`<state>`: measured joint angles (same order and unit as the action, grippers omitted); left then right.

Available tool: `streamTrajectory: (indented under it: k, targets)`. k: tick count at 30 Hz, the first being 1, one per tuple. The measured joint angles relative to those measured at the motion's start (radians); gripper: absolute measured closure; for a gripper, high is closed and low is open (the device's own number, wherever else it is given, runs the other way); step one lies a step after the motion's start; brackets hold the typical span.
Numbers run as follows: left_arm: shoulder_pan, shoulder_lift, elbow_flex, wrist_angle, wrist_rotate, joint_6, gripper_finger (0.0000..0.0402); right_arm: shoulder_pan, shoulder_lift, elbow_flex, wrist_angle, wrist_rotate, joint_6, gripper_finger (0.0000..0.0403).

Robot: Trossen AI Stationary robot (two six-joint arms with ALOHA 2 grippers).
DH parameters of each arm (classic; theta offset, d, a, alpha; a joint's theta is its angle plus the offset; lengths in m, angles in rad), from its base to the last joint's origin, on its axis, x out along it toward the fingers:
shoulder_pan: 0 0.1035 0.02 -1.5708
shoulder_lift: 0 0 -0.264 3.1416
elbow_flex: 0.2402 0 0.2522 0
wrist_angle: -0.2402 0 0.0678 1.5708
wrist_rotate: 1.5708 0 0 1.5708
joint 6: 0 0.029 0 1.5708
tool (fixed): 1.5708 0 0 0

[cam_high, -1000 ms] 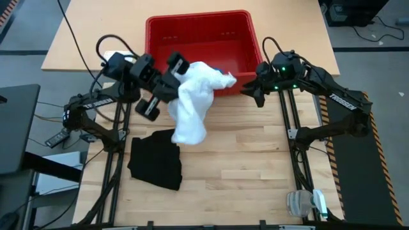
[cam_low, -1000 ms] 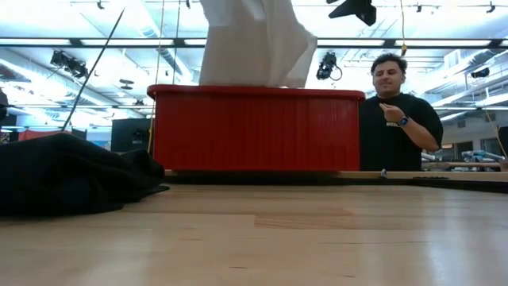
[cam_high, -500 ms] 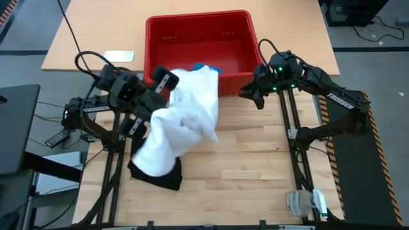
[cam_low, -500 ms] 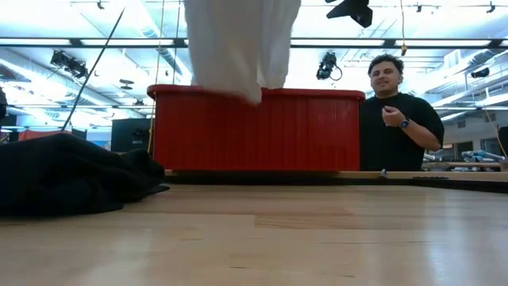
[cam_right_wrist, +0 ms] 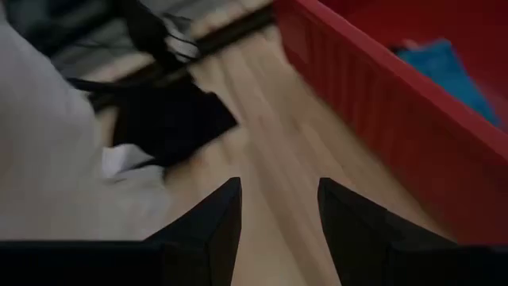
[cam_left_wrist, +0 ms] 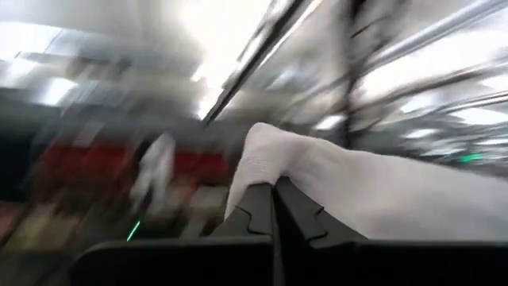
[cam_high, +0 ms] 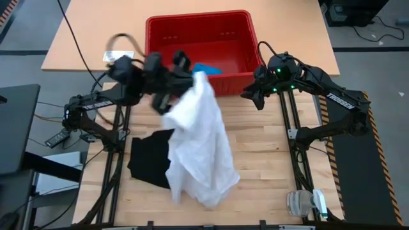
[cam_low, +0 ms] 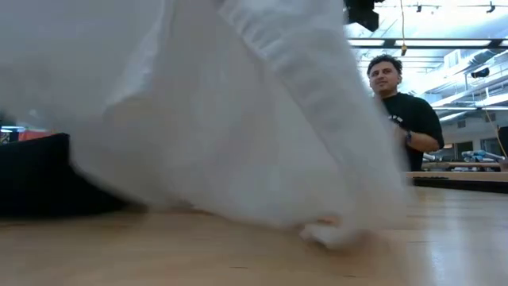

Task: Fold laundry
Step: Fold the white shirt

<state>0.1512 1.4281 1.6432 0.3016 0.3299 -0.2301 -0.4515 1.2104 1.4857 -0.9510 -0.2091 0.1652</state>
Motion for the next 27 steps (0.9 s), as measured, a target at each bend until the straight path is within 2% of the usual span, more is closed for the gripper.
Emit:
streamTrajectory:
  k: [3,5,9,15,23,27]
  targets:
    - [0.002,0.025,0.0,-0.18,-0.132,-0.018,0.0401,0.0,0.0,0.0,-0.052,0.065,0.023,0.0229]
    - [0.002,0.046,-0.002,-0.227,-0.175,-0.045,0.0401,0.0,0.0,0.0,-0.08,0.086,0.04,0.0229]
    - [0.003,0.064,0.0,-0.267,-0.183,-0.113,0.0401,0.0,0.0,0.0,-0.131,0.086,0.045,0.0229]
    - [-0.018,0.123,-0.003,-0.523,-0.19,-0.197,0.0401,0.0,0.0,0.0,-0.249,0.087,0.07,0.0229]
    - [-0.061,0.184,0.002,-0.543,-0.207,-0.268,0.039,0.03,0.0,0.0,-0.328,0.157,0.119,0.0229]
    - [-0.06,0.19,0.0,-0.724,-0.302,-0.279,0.036,0.069,0.0,0.0,-0.371,0.207,0.149,0.0229]
